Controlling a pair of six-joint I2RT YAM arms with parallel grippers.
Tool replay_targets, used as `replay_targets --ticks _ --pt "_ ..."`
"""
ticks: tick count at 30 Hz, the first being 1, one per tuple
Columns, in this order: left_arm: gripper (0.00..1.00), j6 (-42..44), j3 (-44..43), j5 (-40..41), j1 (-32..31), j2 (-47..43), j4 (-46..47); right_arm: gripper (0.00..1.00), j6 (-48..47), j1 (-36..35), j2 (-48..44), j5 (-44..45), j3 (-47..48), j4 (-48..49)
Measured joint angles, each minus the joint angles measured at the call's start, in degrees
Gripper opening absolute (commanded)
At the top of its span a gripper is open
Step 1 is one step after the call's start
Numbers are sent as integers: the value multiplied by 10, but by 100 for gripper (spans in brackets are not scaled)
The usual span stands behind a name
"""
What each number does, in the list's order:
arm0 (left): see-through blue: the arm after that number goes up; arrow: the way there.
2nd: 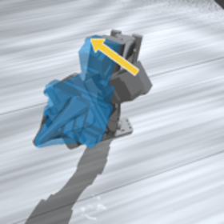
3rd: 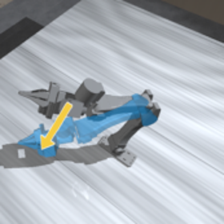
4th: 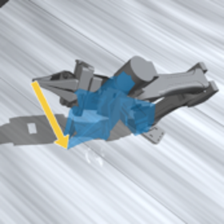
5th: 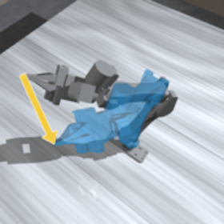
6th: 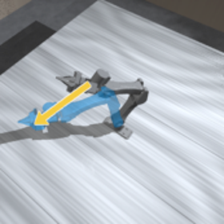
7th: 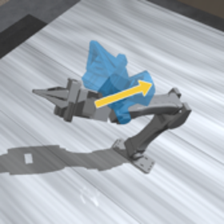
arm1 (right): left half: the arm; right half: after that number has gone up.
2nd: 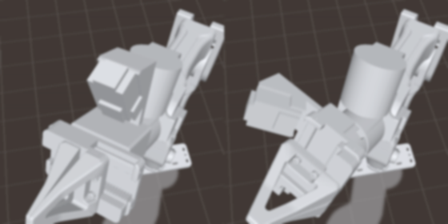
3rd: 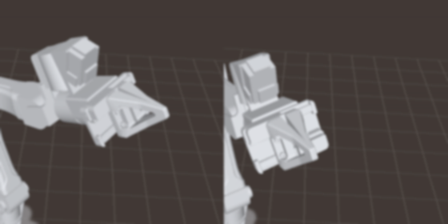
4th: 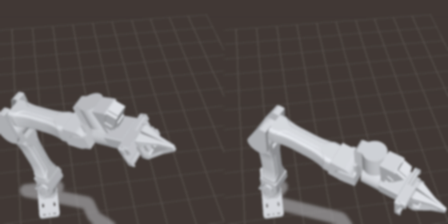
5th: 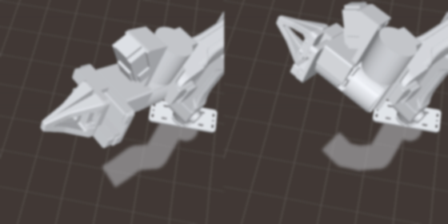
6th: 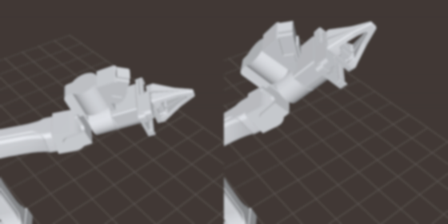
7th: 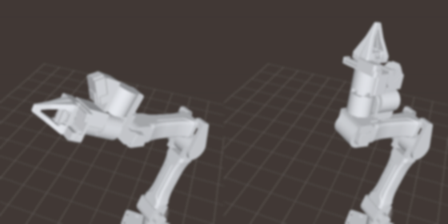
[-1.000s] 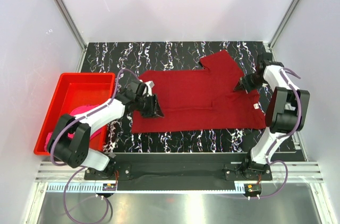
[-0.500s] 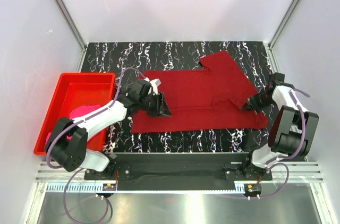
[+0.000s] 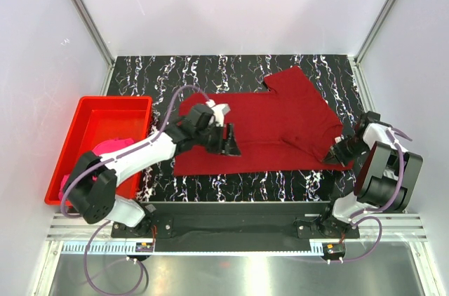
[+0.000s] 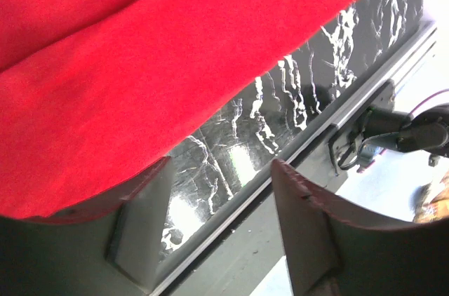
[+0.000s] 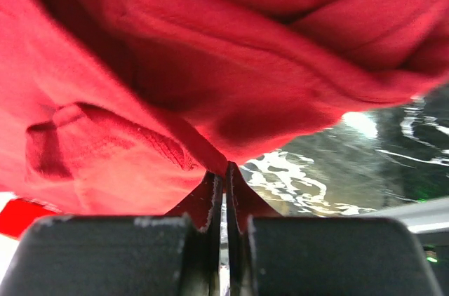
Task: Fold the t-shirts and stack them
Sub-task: Fold the tshirt
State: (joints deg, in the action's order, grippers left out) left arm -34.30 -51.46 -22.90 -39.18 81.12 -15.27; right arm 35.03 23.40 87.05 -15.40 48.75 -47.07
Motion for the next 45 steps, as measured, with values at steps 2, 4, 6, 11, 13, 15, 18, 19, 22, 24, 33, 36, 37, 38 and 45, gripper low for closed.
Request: replay_targets --ticks 2,4,6,11,13,15,18,19,22,24,33,36,37,38,45 --pt "66 13 -20 9 -25 11 2 0 -11 6 0 15 5 -11" --pt "66 28 -54 20 -53 31 4 0 -20 10 1 30 14 -19" --pt "68 39 -95 25 -75 60 13 0 -26 17 6 42 23 -23" --pt "73 63 -175 48 -109 133 26 1 -42 32 31 55 42 -25" --pt "74 77 -203 68 -121 165 24 6 -48 33 33 61 47 -26" --pt "74 91 -235 86 -135 199 17 9 -54 34 33 68 51 -28" --pt "73 109 -284 105 -153 258 14 28 -63 34 36 79 54 -28" --pt "72 113 -300 108 -158 276 12 36 -66 35 38 84 55 -28" --pt "71 119 -349 112 -169 324 7 54 -78 37 45 94 67 -37" --pt "70 120 -372 113 -174 346 7 57 -87 37 45 99 81 -43" --pt "64 125 -455 146 -197 420 5 59 -101 20 8 86 91 -51" --pt "61 129 -482 157 -203 443 3 59 -101 14 -10 76 91 -53" --pt "60 129 -489 159 -204 448 3 59 -101 13 -13 72 91 -54" --pt "59 129 -494 160 -205 452 3 59 -101 13 -16 69 91 -54" --pt "55 130 -518 184 -207 482 -2 59 -101 11 -17 53 91 -55"
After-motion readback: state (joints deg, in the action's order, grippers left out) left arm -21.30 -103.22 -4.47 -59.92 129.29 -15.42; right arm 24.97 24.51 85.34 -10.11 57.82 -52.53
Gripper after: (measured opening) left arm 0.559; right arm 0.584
